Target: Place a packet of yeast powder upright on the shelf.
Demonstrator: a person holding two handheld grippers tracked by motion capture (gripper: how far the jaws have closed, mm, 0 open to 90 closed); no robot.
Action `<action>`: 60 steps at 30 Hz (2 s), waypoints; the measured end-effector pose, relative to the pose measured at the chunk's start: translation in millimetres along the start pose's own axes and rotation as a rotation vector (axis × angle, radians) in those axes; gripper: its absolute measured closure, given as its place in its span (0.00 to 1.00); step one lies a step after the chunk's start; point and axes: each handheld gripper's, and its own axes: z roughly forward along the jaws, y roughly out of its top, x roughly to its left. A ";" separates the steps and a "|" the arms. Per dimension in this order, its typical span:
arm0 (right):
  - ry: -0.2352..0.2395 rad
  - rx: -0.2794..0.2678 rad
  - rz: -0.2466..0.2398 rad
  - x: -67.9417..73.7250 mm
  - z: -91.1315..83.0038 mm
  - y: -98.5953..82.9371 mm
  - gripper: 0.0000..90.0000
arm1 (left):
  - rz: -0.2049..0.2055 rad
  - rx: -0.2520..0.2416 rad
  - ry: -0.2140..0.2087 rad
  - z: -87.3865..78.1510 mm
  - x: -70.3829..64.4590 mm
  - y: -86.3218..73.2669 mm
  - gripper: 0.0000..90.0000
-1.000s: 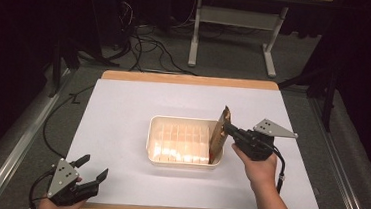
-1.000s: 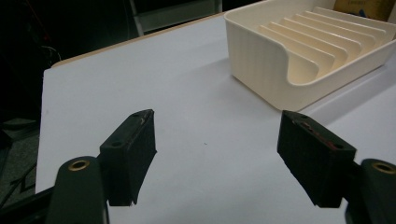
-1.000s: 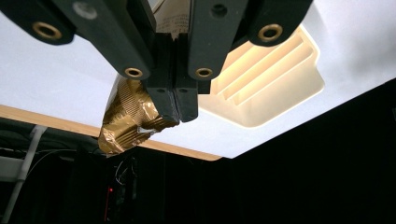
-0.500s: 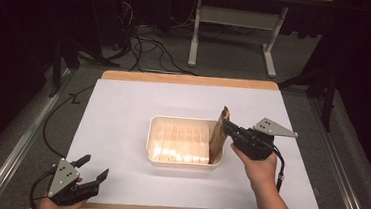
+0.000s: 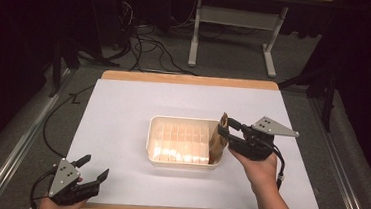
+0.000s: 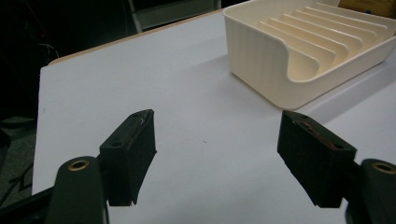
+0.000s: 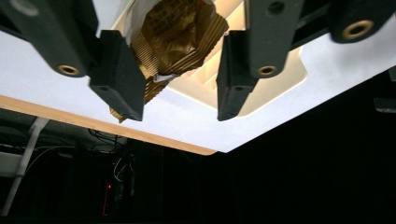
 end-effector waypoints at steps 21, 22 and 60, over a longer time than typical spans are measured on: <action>-0.101 0.034 0.011 -1.9 -14.1 -16.2 0.07 | 0.006 0.016 -0.015 4.7 -1.5 0.3 0.31; -0.107 0.037 0.011 -4.8 -16.5 -19.2 0.07 | 0.005 0.016 -0.017 5.5 -1.6 0.5 0.31; -0.249 0.110 0.135 -63.6 -77.1 -127.4 0.11 | 0.021 0.122 -0.062 36.0 -13.3 2.7 0.30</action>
